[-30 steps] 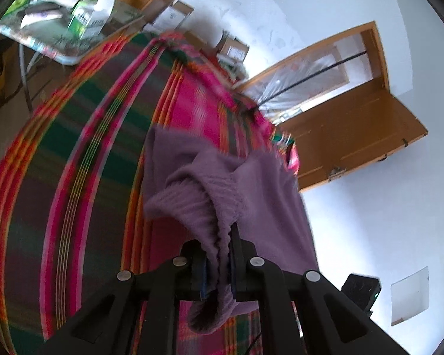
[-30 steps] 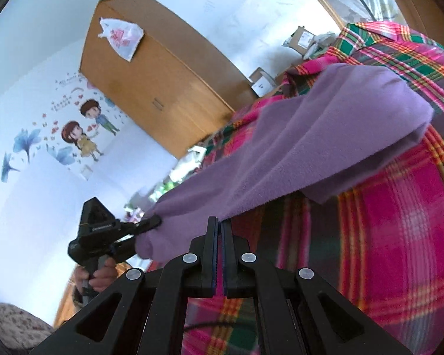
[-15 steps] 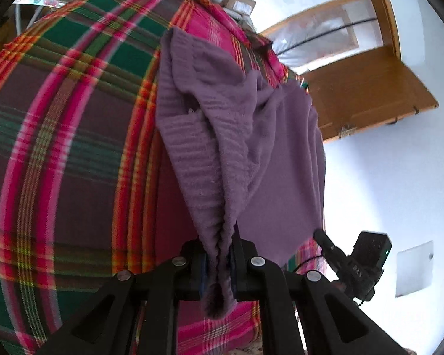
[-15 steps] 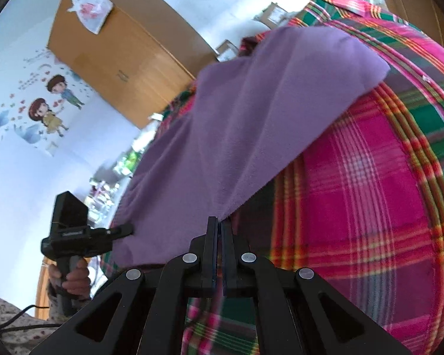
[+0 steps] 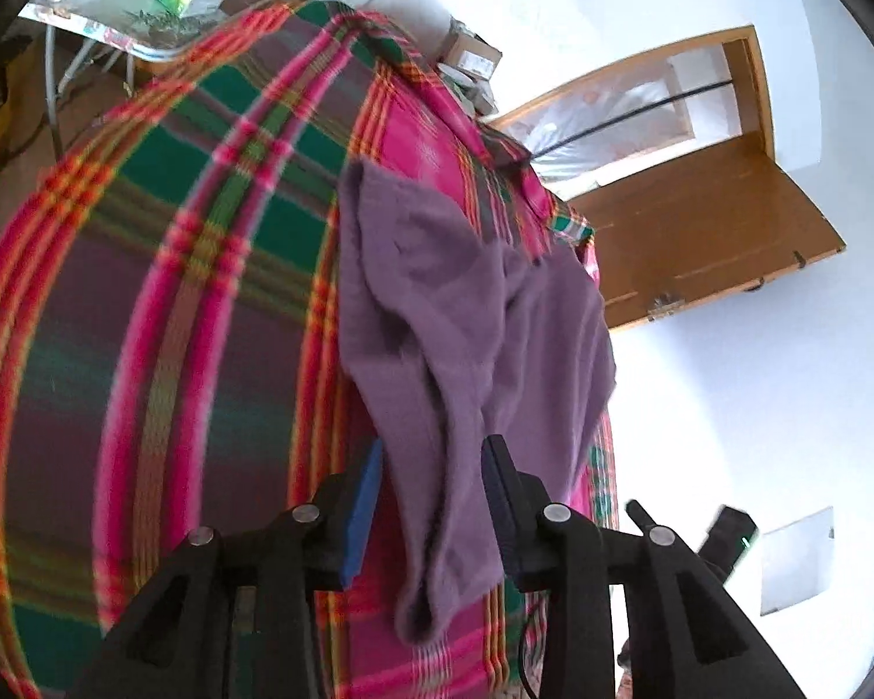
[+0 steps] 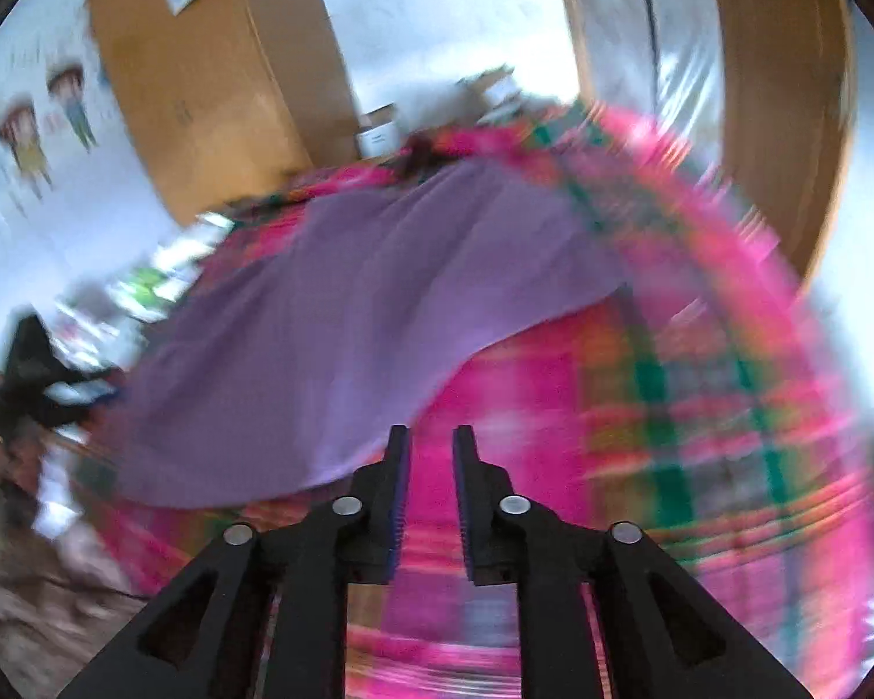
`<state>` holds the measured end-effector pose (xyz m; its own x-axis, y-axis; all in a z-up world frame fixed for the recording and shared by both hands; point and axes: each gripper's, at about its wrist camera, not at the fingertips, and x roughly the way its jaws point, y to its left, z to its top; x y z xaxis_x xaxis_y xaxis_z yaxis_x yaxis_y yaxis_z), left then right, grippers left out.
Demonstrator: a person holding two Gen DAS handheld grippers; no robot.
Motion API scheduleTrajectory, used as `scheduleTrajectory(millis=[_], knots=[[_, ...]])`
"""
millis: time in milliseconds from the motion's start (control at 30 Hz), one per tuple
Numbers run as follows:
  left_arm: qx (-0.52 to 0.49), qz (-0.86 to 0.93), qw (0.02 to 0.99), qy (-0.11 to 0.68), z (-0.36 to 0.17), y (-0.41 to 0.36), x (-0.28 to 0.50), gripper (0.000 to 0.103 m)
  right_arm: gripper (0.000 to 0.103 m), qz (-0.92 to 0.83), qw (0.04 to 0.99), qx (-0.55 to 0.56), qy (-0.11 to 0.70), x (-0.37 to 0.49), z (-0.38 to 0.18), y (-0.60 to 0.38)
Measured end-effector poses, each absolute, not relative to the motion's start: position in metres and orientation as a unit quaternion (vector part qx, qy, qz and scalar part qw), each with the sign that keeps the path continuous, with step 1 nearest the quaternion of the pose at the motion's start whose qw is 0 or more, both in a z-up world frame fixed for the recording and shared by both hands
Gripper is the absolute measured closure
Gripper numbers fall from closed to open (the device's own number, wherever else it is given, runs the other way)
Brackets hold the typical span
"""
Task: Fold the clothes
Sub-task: 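Lay the garment flat on the bed and open the right tool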
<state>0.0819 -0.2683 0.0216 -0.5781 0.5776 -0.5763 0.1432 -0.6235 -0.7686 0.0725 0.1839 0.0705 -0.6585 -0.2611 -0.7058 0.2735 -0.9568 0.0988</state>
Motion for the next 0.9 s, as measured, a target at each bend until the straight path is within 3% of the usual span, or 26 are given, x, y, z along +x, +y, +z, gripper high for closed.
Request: scheduleTrajectory(millis=[67, 233, 367, 733, 900], knots=[[-0.437, 0.792, 0.132, -0.405, 0.024, -0.272, 0.072, 0.063, 0.074, -0.926, 0.099, 0.353, 0.088, 0.078, 0.086, 0.183], [-0.441, 0.8, 0.107, -0.392, 0.026, -0.281, 0.049, 0.063, 0.072, -0.919, 0.07, 0.309, 0.233, 0.081, 0.084, 0.144], [-0.445, 0.802, 0.093, -0.388, 0.022, -0.291, 0.043, 0.063, 0.072, -0.911, 0.143, 0.294, 0.253, 0.087, 0.067, 0.098], [-0.442, 0.806, 0.076, -0.388, 0.016, -0.3, 0.011, 0.063, 0.071, -0.864, 0.332, 0.323, 0.198, 0.099, 0.035, -0.014], [-0.427, 0.793, 0.095, -0.423, 0.013, -0.31, 0.001, 0.063, 0.069, -0.834, 0.4, 0.341, 0.17, 0.105, 0.02, -0.057]])
